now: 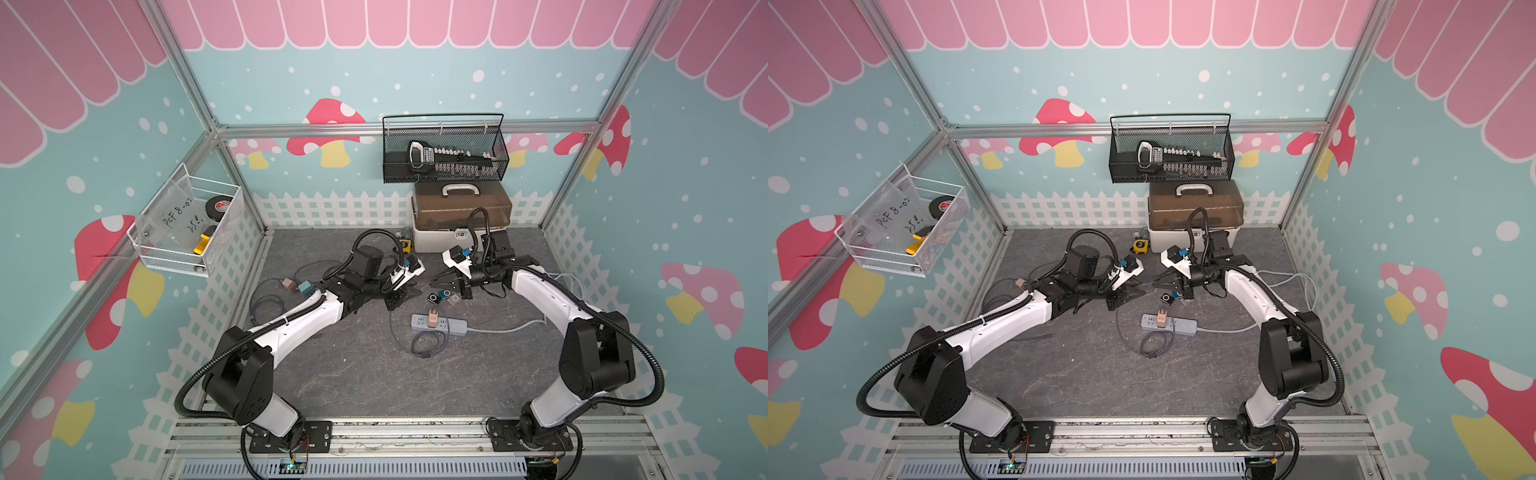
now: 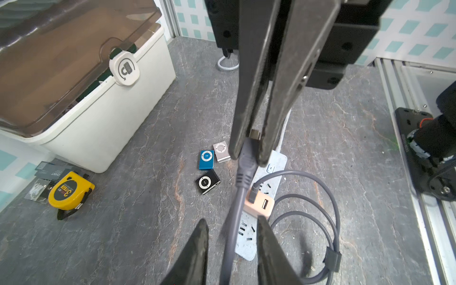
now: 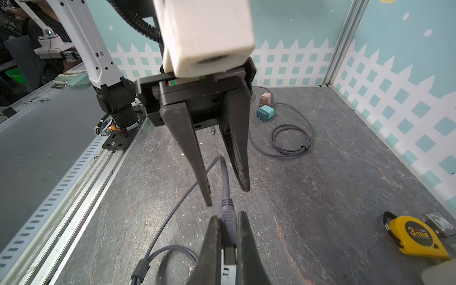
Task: Charge mp3
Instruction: Adjust the charging cable at the center of the board.
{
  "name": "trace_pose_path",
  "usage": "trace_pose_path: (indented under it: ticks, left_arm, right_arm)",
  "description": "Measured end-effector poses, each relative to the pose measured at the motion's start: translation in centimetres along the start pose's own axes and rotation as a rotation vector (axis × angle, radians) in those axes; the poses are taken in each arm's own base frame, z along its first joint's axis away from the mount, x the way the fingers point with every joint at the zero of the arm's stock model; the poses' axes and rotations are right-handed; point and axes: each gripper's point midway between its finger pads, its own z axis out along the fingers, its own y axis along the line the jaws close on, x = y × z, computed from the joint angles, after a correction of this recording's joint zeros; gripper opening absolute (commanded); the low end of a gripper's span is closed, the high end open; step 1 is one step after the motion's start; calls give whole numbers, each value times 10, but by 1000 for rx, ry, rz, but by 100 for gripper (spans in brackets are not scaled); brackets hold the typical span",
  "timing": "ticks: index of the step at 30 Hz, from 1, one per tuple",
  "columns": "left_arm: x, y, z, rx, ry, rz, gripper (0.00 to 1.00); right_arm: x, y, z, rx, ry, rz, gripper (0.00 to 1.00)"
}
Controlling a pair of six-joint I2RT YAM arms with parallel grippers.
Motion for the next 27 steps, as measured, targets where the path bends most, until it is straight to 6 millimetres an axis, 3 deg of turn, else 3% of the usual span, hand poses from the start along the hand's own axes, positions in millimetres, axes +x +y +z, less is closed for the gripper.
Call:
trace_pose_path:
  ticks: [12, 27]
  left_arm:
    - [-40, -5, -4, 71, -202, -54, 22]
    - [-30, -16, 9, 130, -184, -66, 18]
  right_arm:
    - [-3, 3, -1, -14, -13, 15, 0]
    - [-8, 2, -3, -16, -22, 34, 0]
